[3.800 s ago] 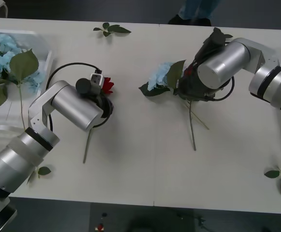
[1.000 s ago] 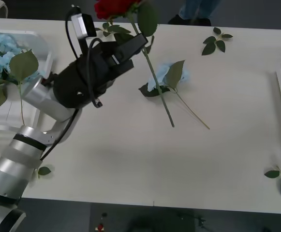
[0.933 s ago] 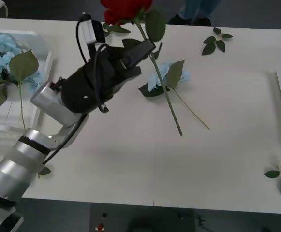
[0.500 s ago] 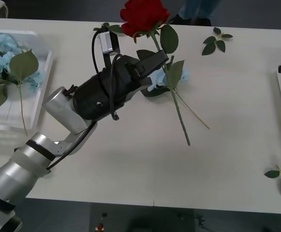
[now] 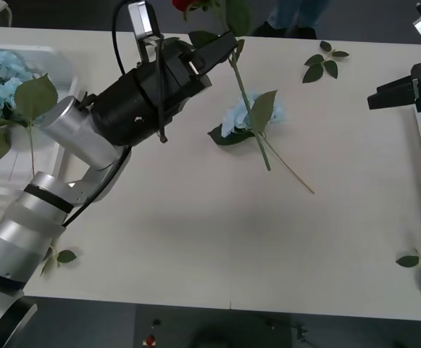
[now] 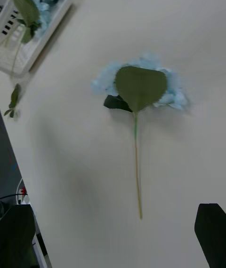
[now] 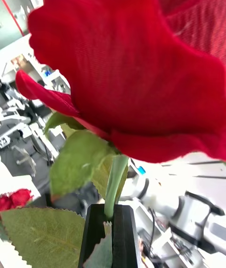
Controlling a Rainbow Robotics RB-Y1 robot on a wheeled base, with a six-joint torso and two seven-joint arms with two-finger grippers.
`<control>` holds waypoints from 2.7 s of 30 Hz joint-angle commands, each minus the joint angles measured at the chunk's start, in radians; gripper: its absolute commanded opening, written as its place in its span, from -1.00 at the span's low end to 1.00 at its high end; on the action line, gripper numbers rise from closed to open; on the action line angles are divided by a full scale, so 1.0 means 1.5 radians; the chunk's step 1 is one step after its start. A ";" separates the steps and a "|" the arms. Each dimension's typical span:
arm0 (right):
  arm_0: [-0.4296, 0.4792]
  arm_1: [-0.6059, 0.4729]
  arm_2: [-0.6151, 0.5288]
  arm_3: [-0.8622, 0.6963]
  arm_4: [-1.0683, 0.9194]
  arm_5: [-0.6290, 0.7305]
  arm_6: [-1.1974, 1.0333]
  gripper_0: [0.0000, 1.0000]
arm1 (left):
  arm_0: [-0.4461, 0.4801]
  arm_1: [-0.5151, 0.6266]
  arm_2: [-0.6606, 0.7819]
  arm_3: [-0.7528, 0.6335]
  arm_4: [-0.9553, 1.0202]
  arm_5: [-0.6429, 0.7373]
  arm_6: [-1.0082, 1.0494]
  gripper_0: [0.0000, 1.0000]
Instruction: Put the red flowers into the right box and the blue flowers into the left box
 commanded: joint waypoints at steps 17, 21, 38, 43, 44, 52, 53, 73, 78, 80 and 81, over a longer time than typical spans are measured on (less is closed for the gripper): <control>0.271 0.107 -0.319 -0.264 -0.045 0.053 0.096 1.00 | -0.069 -0.059 0.018 0.036 -0.022 -0.042 -0.046 -1.00; 0.271 0.141 -0.319 -0.268 -0.025 0.054 0.106 1.00 | -0.072 -0.078 0.015 0.037 -0.045 -0.044 -0.046 -1.00; 0.271 0.263 -0.318 -0.268 0.068 -0.020 0.108 1.00 | -0.071 -0.096 -0.021 0.048 -0.046 -0.044 -0.046 -1.00; 0.271 0.291 -0.318 -0.269 0.087 -0.032 0.108 1.00 | -0.071 -0.096 -0.021 0.049 -0.048 -0.044 -0.046 -1.00; 0.271 0.297 -0.318 -0.268 0.088 -0.034 0.108 1.00 | -0.071 -0.096 -0.021 0.049 -0.048 -0.044 -0.046 -1.00; 0.271 0.326 -0.318 -0.268 0.101 -0.048 0.108 0.88 | -0.070 -0.095 -0.021 0.050 -0.048 -0.045 -0.046 -1.00; 0.272 0.327 -0.318 -0.268 0.101 -0.049 0.108 0.46 | -0.070 -0.095 -0.021 0.049 -0.048 -0.045 -0.046 -1.00; 0.272 0.328 -0.318 -0.268 0.102 -0.050 0.108 -1.00 | -0.063 -0.063 -0.024 0.050 -0.069 -0.046 -0.046 0.35; 0.272 0.327 -0.318 -0.267 0.102 -0.048 0.108 -1.00 | -0.043 0.004 -0.032 0.050 -0.064 -0.024 -0.046 0.43; 0.272 0.317 -0.318 -0.259 0.102 -0.049 0.108 -1.00 | -0.029 0.054 -0.041 0.050 -0.053 -0.015 -0.046 0.43; 0.272 0.310 -0.318 -0.255 0.101 -0.053 0.108 -1.00 | -0.024 0.071 -0.044 0.050 -0.050 -0.012 -0.046 0.43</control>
